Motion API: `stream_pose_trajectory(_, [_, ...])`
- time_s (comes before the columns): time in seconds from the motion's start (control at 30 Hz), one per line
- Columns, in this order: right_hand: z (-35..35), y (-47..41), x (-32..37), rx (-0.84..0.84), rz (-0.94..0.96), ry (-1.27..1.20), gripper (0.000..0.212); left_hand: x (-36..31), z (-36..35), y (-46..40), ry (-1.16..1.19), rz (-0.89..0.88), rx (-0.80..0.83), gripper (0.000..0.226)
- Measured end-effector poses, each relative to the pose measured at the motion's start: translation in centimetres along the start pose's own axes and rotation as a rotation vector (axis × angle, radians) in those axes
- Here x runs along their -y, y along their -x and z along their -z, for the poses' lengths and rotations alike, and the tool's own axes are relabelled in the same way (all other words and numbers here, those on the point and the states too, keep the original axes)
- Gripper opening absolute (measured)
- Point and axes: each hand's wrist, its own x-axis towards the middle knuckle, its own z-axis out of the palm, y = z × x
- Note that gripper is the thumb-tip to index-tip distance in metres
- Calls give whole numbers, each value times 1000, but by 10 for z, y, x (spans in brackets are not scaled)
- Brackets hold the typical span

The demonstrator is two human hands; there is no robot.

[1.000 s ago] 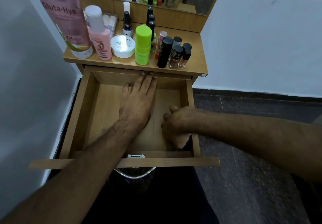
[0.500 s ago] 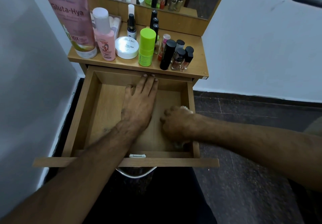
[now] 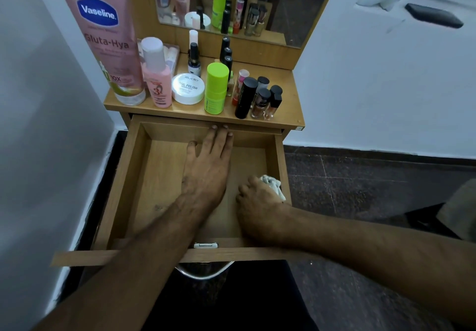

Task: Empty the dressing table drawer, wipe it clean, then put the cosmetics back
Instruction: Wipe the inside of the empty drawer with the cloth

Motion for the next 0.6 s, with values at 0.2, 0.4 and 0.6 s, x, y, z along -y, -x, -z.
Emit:
stream_pose_trajectory(0.2, [-2,-3,-10,48,-16,-55,38,0,1,1,0,2,15,86])
stream_pose_trajectory(0.4, [-5,-9,-18,-36,-68,15,36,1,0,0,-9,3,26,89])
stream_pose_trajectory(0.6, [-10,-6,-10,31,7,-62,36,0,0,0,3,6,26,87])
